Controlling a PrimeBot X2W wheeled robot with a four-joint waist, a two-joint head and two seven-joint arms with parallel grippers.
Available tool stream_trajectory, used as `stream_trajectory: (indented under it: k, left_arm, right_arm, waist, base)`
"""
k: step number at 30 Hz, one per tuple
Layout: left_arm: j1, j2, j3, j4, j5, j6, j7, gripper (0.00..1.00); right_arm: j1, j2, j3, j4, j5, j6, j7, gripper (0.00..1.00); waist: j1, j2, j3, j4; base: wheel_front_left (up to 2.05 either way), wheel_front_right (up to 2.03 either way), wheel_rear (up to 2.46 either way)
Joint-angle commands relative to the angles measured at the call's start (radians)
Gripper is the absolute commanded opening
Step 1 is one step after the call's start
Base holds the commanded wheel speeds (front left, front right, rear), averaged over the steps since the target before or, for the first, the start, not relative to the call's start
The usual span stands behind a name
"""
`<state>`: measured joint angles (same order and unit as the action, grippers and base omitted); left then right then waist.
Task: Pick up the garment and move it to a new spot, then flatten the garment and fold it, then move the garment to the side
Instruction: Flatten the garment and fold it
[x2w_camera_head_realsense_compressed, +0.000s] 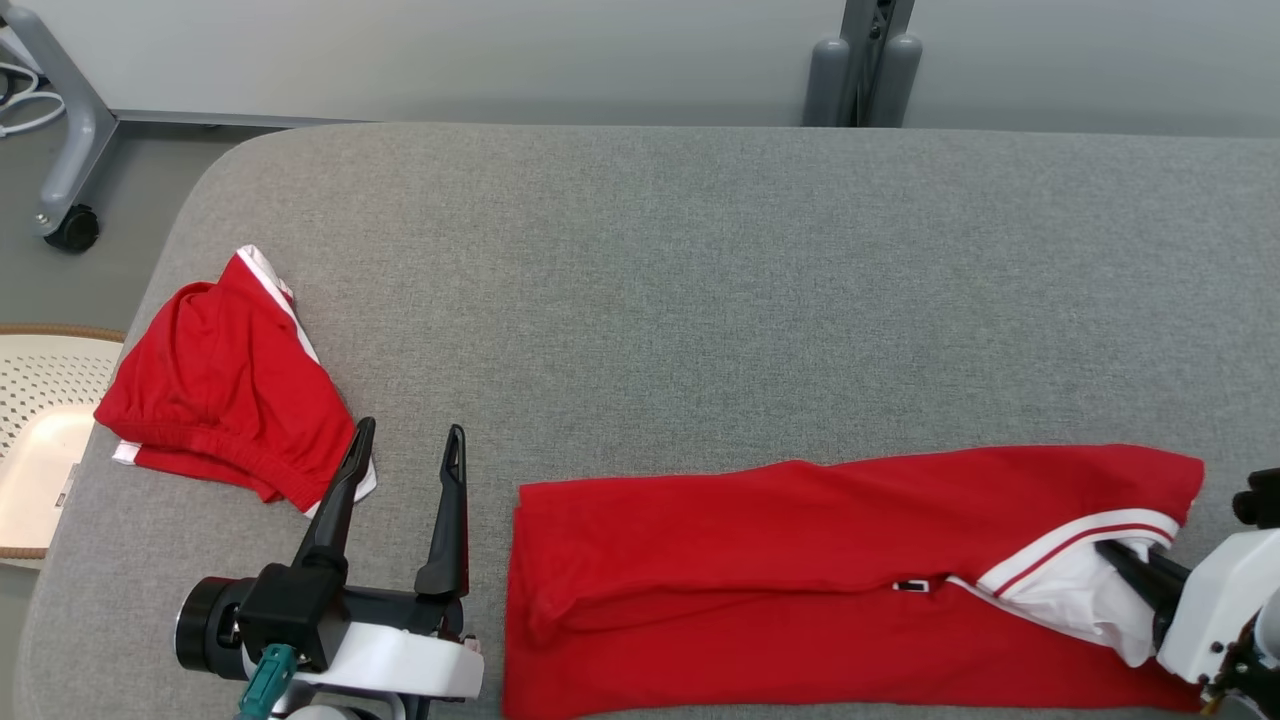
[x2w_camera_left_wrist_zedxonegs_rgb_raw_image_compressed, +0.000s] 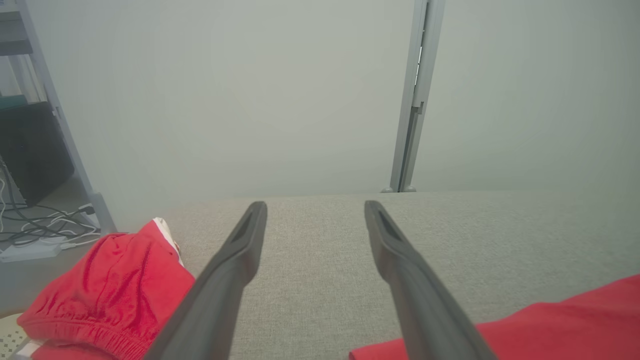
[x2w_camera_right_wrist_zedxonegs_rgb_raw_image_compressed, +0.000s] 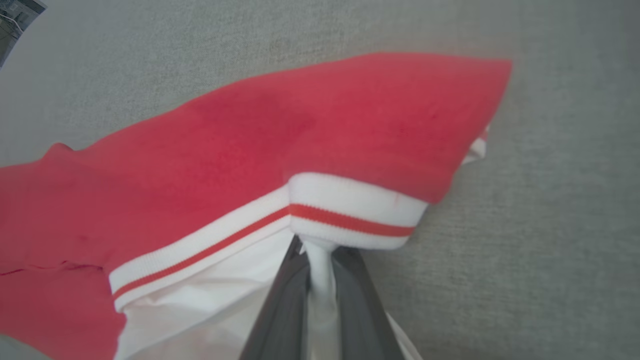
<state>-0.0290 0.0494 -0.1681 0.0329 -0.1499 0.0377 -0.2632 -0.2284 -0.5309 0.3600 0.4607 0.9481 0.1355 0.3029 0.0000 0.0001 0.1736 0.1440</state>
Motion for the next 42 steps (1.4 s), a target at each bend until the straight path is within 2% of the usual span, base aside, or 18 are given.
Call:
stream_trajectory:
  k: [1, 8, 11, 17, 28, 34, 42]
  left_arm:
    - [-0.005, 0.003, 0.001, 0.001, -0.001, 0.000, -0.002, 1.00]
    - [0.000, 0.003, -0.005, 0.004, -0.004, 0.001, -0.002, 1.00]
    - [-0.001, 0.003, -0.014, 0.006, -0.009, 0.003, -0.002, 1.00]
    - [0.000, 0.003, -0.016, 0.002, -0.016, 0.008, -0.002, 1.00]
    - [0.013, 0.003, -0.021, 0.002, -0.025, 0.018, -0.002, 1.00]
    - [0.025, 0.003, -0.027, 0.008, -0.033, 0.019, -0.002, 1.00]
    - [0.044, 0.003, -0.041, 0.014, -0.058, 0.031, -0.002, 1.00]
  right_arm:
    - [-0.012, -0.023, -0.017, 0.025, -0.009, -0.008, 0.006, 0.00]
    - [-0.068, -0.092, -0.076, 0.098, -0.055, -0.005, 0.026, 0.00]
    - [-0.091, -0.146, -0.091, 0.145, -0.090, -0.005, 0.037, 0.00]
    - [-0.142, -0.197, -0.136, 0.229, -0.155, -0.005, 0.022, 0.00]
    - [-0.168, -0.166, -0.131, 0.228, -0.194, -0.005, 0.075, 0.00]
    - [-0.140, -0.155, -0.123, 0.158, -0.198, -0.005, 0.137, 0.00]
    - [-0.081, -0.144, -0.133, 0.007, -0.173, -0.005, 0.277, 0.00]
  waist:
    - [0.0000, -0.0001, -0.004, -0.002]
    - [0.0000, -0.0001, -0.010, -0.006]
    - [0.0000, -0.0001, -0.013, -0.001]
    - [0.0000, -0.0001, -0.016, 0.006]
    - [0.0000, -0.0001, -0.042, -0.003]
    - [0.0000, -0.0001, -0.080, -0.018]
    - [0.0000, -0.0001, -0.121, -0.044]
  base:
    - [0.00, 0.00, 0.00]
    - [0.00, 0.00, 0.00]
    - [0.00, 0.00, 0.00]
    - [0.00, 0.00, 0.00]
    - [0.00, 0.00, 0.00]
    - [0.00, 0.00, 0.00]
    - [0.00, 0.00, 0.00]
